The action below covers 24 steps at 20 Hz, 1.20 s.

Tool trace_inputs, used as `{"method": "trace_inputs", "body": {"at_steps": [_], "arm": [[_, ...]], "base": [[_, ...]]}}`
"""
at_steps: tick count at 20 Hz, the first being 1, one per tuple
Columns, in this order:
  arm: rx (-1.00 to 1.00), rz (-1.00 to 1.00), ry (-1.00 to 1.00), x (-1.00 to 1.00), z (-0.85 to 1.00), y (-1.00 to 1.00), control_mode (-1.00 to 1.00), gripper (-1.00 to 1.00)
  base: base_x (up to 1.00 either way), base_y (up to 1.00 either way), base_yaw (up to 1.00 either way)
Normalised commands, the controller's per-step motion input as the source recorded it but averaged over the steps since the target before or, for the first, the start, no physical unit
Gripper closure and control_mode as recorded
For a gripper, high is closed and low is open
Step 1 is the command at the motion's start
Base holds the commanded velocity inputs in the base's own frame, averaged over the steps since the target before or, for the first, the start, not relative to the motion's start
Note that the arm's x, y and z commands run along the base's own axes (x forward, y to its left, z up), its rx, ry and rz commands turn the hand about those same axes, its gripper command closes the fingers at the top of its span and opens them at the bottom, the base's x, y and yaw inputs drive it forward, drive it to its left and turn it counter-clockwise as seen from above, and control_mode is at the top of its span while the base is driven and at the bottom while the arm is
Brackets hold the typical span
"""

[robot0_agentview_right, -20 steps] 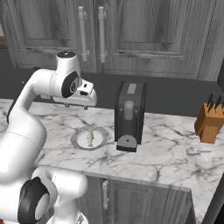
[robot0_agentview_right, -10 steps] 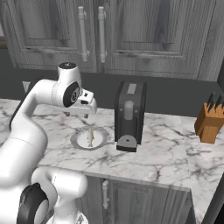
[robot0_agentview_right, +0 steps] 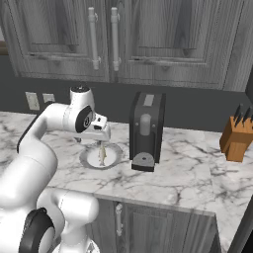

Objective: Place the fish on the top rack of the oven, and slide the tray back inside. Close the oven door.

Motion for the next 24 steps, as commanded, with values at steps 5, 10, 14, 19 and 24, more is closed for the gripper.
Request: {"method": "trace_inputs", "body": {"at_steps": [5, 10, 14, 19, 24], "arm": [[0.0, 0.01, 0.0, 0.15, -0.5, 0.01, -1.0, -1.0], [0.0, 0.04, 0.0, 0.27, -0.46, 0.04, -1.0, -1.0], [0.0, 0.05, 0.0, 0.2, -0.47, 0.1, -1.0, -1.0], [0.0, 0.09, 0.0, 0.12, -0.29, 0.0, -1.0, -1.0], [0.0, 0.04, 0.0, 0.3, -0.04, 0.0, -1.0, -1.0]], "base": [[0.0, 0.0, 0.0], [0.0, 0.0, 0.0], [0.0, 0.0, 0.0], [0.0, 0.0, 0.0], [0.0, 0.0, 0.0]]}}
